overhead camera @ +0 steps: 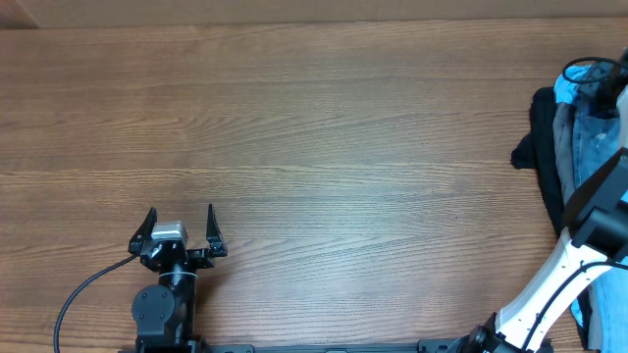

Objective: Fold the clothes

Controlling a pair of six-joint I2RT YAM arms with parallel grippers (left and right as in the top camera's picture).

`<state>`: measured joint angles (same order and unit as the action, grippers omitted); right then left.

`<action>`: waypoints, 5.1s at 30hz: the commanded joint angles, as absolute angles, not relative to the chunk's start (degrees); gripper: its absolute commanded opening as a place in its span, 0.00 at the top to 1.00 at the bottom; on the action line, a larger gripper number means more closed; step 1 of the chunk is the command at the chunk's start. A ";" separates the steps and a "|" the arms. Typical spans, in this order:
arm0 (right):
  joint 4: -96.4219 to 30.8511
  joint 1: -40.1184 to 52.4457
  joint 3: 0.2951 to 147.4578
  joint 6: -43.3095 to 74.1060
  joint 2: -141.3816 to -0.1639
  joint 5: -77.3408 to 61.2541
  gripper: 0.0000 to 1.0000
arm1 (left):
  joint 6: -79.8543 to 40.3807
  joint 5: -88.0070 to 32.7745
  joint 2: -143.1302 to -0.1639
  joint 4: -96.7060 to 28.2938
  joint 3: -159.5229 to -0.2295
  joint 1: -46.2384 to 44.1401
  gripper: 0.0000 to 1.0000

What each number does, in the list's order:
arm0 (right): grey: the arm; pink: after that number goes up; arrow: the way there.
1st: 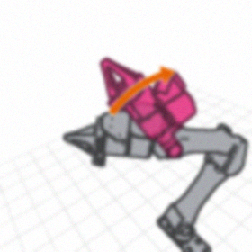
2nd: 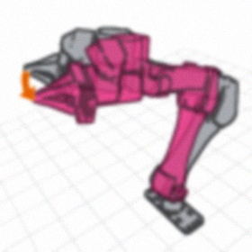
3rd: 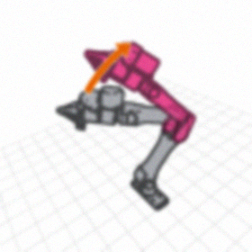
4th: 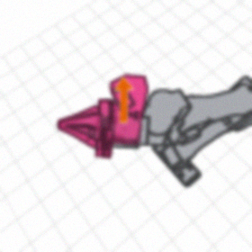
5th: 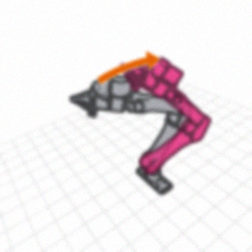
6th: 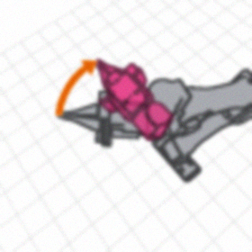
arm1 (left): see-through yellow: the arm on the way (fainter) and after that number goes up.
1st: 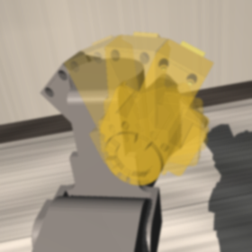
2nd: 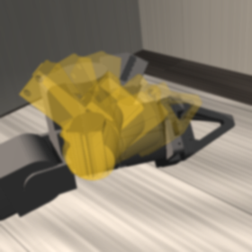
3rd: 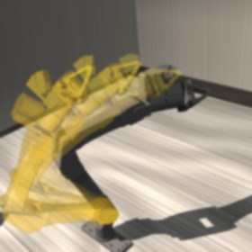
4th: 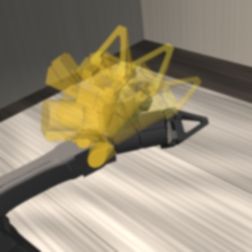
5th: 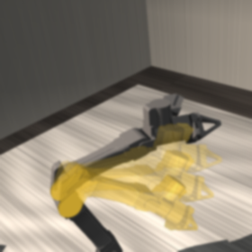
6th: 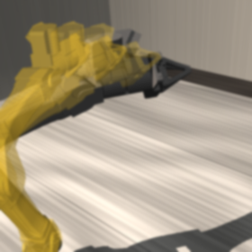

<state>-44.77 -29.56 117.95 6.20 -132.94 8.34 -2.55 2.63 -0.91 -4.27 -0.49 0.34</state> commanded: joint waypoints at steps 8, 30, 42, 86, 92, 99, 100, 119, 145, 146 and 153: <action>-46.17 -32.01 120.14 7.70 -129.78 7.40 0.42 | -1.26 3.16 -0.38 -4.05 -0.27 -0.03 0.00; -49.52 -31.22 116.46 11.57 -130.98 0.71 0.42 | -1.26 3.16 -0.38 -4.05 -0.27 -0.03 0.00; -44.38 -26.15 116.14 5.50 -131.22 7.29 0.41 | -1.26 3.16 -0.38 -4.08 -0.27 -0.03 0.00; -39.66 -22.79 115.74 4.67 -140.29 19.51 0.34 | -1.26 3.16 -0.38 -4.05 -0.27 -0.03 0.00; -39.70 -22.90 115.74 4.69 -140.29 19.53 0.35 | -1.26 3.16 -0.38 -4.05 -0.27 -0.03 0.00; -39.94 -22.90 115.72 4.67 -140.29 19.55 0.60 | -1.26 3.16 -0.38 -4.05 -0.27 -0.03 0.00; -39.90 -22.90 115.77 4.67 -140.27 19.79 0.65 | -1.26 3.16 -0.38 -4.05 -0.27 -0.03 0.00; -41.17 -21.93 120.09 7.75 -125.29 21.74 0.96 | -1.26 3.16 -0.38 -4.05 -0.27 -0.03 0.00; -43.57 -22.33 120.09 10.39 -99.35 19.66 0.96 | -1.26 3.16 -0.38 -4.05 -0.27 -0.03 0.00; -43.35 -22.50 120.11 10.02 -97.58 19.62 0.96 | -1.26 3.16 -0.38 -4.05 -0.27 -0.03 0.00; -43.40 -21.39 120.11 7.03 -84.09 17.34 0.96 | -1.26 3.16 -0.38 -4.05 -0.27 -0.03 0.00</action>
